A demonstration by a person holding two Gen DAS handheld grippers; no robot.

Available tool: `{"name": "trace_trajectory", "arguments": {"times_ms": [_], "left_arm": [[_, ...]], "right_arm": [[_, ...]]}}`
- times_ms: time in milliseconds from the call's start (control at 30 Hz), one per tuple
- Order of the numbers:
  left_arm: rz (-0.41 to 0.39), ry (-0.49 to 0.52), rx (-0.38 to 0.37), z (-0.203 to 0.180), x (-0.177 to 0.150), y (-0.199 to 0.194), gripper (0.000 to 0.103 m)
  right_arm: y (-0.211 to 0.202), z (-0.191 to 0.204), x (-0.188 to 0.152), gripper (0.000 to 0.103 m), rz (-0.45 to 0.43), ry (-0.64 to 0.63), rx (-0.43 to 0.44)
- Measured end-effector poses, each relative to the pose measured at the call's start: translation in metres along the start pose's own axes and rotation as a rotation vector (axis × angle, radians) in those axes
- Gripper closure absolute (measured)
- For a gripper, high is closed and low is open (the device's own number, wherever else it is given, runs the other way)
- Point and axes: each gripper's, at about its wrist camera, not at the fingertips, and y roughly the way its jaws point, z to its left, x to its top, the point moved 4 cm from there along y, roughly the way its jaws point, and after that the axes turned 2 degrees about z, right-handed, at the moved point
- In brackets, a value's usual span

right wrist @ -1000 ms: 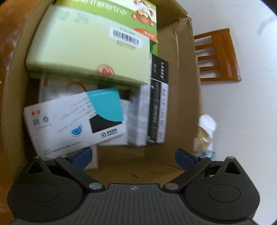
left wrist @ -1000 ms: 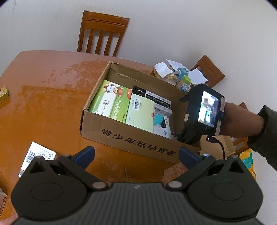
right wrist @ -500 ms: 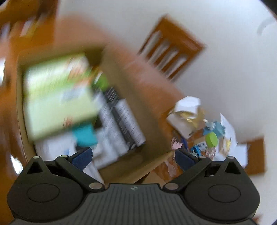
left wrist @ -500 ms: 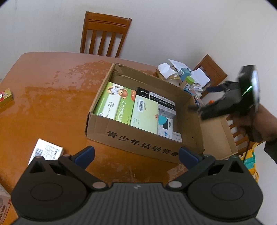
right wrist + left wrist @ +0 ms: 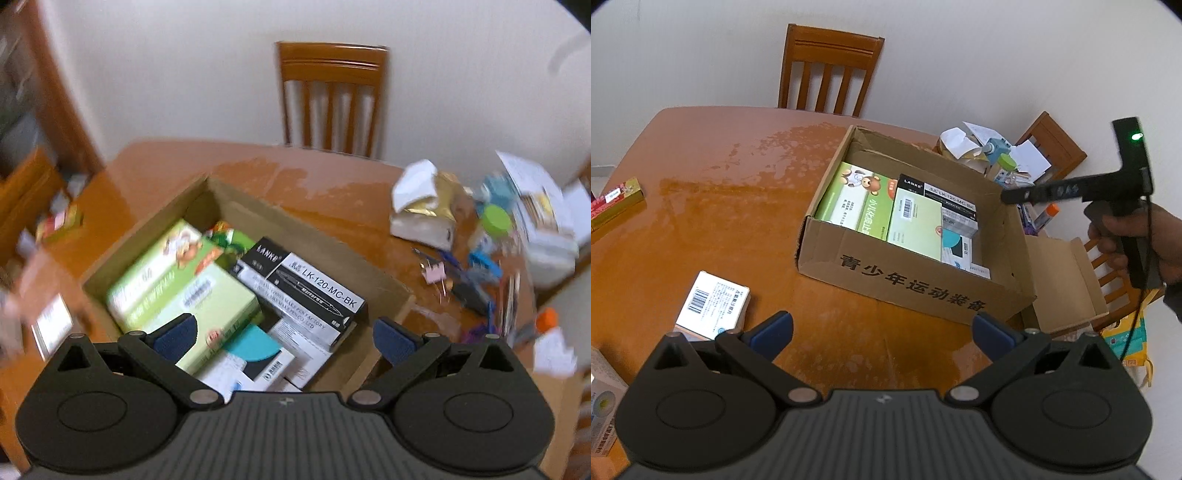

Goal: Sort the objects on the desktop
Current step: 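Move the right gripper to the white medicine boxes on the table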

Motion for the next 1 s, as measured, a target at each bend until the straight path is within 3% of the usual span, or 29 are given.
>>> {"name": "trace_trajectory", "arguments": {"times_ms": [67,167,333,433,567,733,933,1000], "left_arm": [[-0.003,-0.003,0.009,0.001,-0.002,-0.003,0.000],[-0.001,-0.014,0.022,0.001,-0.005,-0.005,0.000],[-0.003,-0.008,0.037,-0.001,-0.008,-0.011,0.000],[-0.009,-0.007,0.050,-0.001,-0.013,-0.019,0.000],[-0.016,-0.016,0.077,0.005,-0.023,-0.030,0.000],[-0.026,-0.039,0.088,0.013,-0.036,-0.041,0.000],[-0.044,-0.091,0.114,0.032,-0.054,-0.058,0.000],[-0.042,-0.117,0.136,0.043,-0.062,-0.063,0.000]], "right_arm": [[0.007,-0.002,0.000,0.000,0.054,-0.006,-0.029],[0.013,0.002,0.000,0.000,0.080,-0.009,-0.018],[0.029,0.022,-0.006,0.000,0.099,-0.056,-0.071],[0.020,0.033,-0.002,0.000,0.059,-0.042,-0.031],[-0.007,0.063,0.013,0.000,-0.087,-0.096,-0.001],[-0.023,0.128,0.027,0.000,-0.140,-0.279,0.150],[-0.011,0.209,0.030,0.000,-0.076,-0.393,0.380],[-0.001,0.236,0.025,0.000,-0.053,-0.465,0.395]]}}
